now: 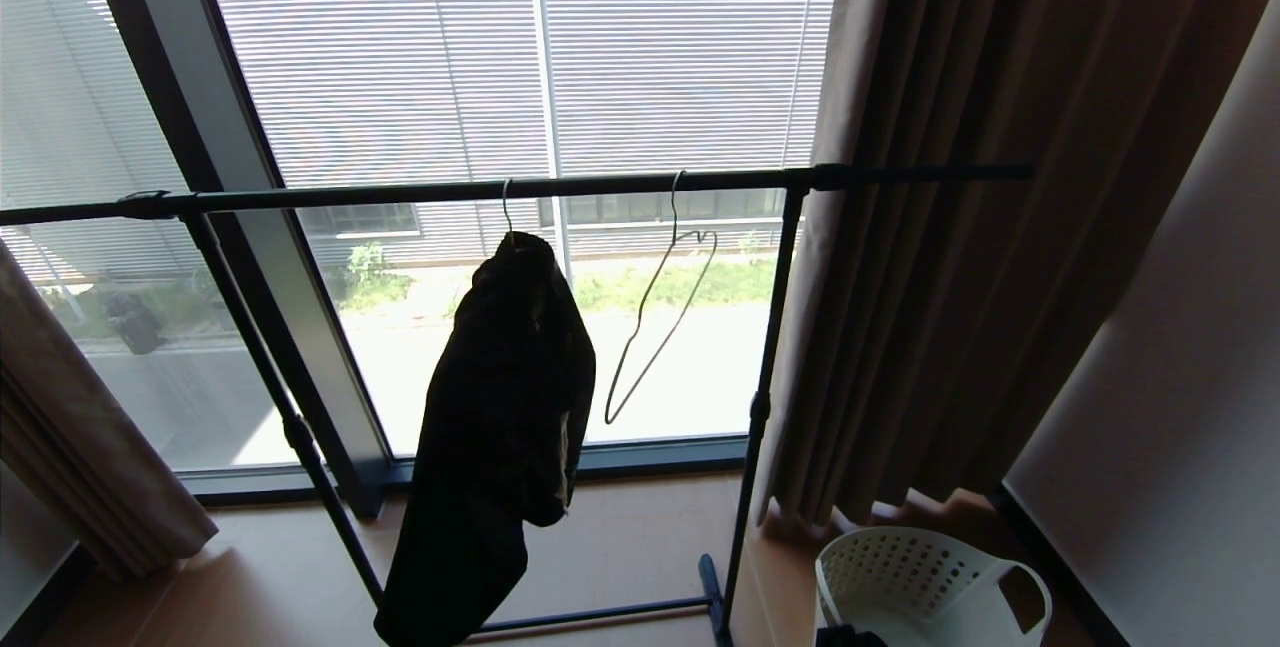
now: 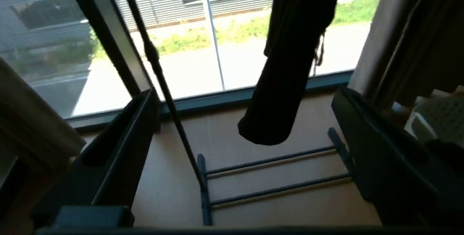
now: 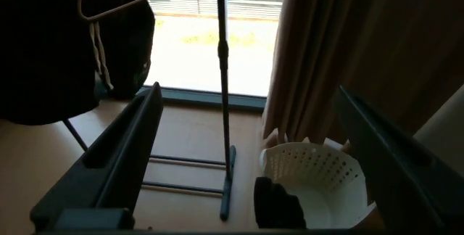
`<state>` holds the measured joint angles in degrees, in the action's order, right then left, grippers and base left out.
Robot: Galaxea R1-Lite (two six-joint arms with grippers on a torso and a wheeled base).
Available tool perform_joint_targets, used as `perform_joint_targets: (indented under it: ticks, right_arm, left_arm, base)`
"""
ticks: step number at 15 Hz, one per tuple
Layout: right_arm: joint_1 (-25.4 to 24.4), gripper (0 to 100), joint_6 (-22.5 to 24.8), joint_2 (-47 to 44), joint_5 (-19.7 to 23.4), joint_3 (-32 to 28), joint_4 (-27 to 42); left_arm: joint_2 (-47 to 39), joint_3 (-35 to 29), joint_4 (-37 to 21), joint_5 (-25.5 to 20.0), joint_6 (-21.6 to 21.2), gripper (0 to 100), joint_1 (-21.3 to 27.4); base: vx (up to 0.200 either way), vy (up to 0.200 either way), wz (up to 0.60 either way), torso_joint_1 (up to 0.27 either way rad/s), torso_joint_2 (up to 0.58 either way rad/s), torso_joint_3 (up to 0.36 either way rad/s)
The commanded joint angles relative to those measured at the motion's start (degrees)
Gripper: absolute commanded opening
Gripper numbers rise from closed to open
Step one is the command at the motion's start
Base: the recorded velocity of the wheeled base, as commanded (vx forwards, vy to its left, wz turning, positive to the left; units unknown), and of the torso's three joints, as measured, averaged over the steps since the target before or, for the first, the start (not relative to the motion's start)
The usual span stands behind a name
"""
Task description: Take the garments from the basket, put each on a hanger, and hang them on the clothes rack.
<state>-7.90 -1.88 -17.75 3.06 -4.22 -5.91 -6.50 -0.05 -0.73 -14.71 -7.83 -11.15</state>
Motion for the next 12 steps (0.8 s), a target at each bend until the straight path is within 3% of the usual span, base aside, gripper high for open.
perform_joint_targets:
  ticks: [1, 4, 5, 9, 11, 12]
  right_arm:
    - [1.6, 100, 1.8, 3.9, 0.0, 3.6, -0.4]
    - [3.6, 100, 4.5, 11.3, -2.0, 4.2, 1.7]
    - [4.8, 100, 4.7, 12.8, -3.1, 4.2, 2.3]
    - [7.5, 100, 5.8, 17.7, -2.2, 4.2, 2.1]
    - [7.5, 100, 5.8, 17.7, -3.0, 4.2, 2.2]
    - [7.5, 100, 5.7, 17.7, -3.1, 4.2, 2.2]
  left_arm:
    - [0.9, 0.0, 0.1, -2.3, 1.1, 100, 0.1]
    - [1.0, 0.0, 0.1, -2.4, 1.3, 100, 0.3]
    - [1.0, 0.0, 0.1, -2.4, 1.2, 100, 2.5]
    - [1.0, 0.0, 0.1, -2.4, 1.5, 100, 5.3]
    - [1.0, 0.0, 0.1, -2.4, 1.6, 100, 13.0]
    - [1.0, 0.0, 0.1, -2.4, 1.5, 100, 12.3]
  base:
    - [0.000, 0.000, 0.00, 0.000, 0.00, 0.000]
    - [0.000, 0.000, 0.00, 0.000, 0.00, 0.000]
    - [0.000, 0.000, 0.00, 0.000, 0.00, 0.000]
    - [0.000, 0.000, 0.00, 0.000, 0.00, 0.000]
    - [0.000, 0.000, 0.00, 0.000, 0.00, 0.000]
    - [0.000, 0.000, 0.00, 0.000, 0.00, 0.000]
